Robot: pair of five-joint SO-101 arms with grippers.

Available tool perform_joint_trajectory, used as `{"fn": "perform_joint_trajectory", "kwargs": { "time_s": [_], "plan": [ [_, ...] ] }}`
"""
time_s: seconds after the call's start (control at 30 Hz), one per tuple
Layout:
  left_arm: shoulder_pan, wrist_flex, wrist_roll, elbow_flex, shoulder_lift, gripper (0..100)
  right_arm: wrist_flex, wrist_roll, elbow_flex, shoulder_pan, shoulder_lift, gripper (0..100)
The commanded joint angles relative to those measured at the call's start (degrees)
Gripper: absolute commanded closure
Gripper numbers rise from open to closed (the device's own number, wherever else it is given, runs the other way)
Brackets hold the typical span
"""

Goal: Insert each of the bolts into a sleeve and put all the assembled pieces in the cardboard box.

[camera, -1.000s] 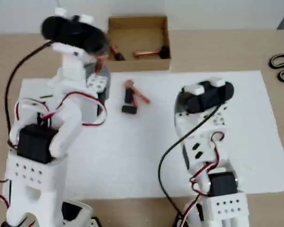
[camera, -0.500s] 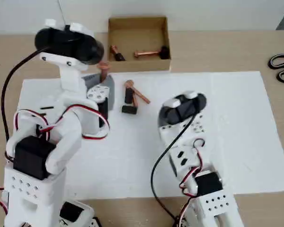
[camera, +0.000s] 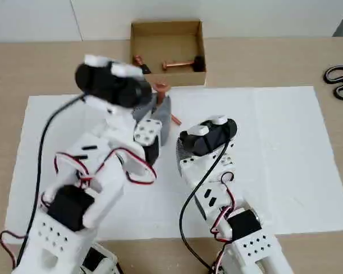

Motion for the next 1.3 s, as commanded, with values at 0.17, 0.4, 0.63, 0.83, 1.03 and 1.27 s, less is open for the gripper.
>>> {"fn": "perform_joint_trajectory", "kwargs": {
  "time_s": [0.17, 0.4, 0.63, 0.83, 1.03, 1.27],
  "plan": [
    [0.9, -8.4, 3.5, 12.8, -7.1, 99, -1.3, -0.4, -0.3, -6.2, -0.7, 99.5],
    [0.5, -11.6, 3.8, 16.7, -7.1, 99, -1.1, -0.5, -0.3, -6.2, -1.0, 99.5],
    [0.4, -18.5, 3.9, 22.6, -7.1, 99, -1.0, -0.5, 3.9, -6.8, -10.6, 99.5],
    [0.4, -19.9, 4.0, 23.7, -7.1, 99, -1.0, -0.5, 5.7, -8.0, -13.8, 99.5],
    [0.4, -19.9, 4.0, 24.7, -7.1, 99, -1.0, -0.5, 5.8, -8.0, -13.8, 99.5],
    [0.4, -24.4, 4.0, 28.4, -7.1, 99, -1.2, -0.6, 5.9, -8.0, -13.8, 99.5]
  ]
}}
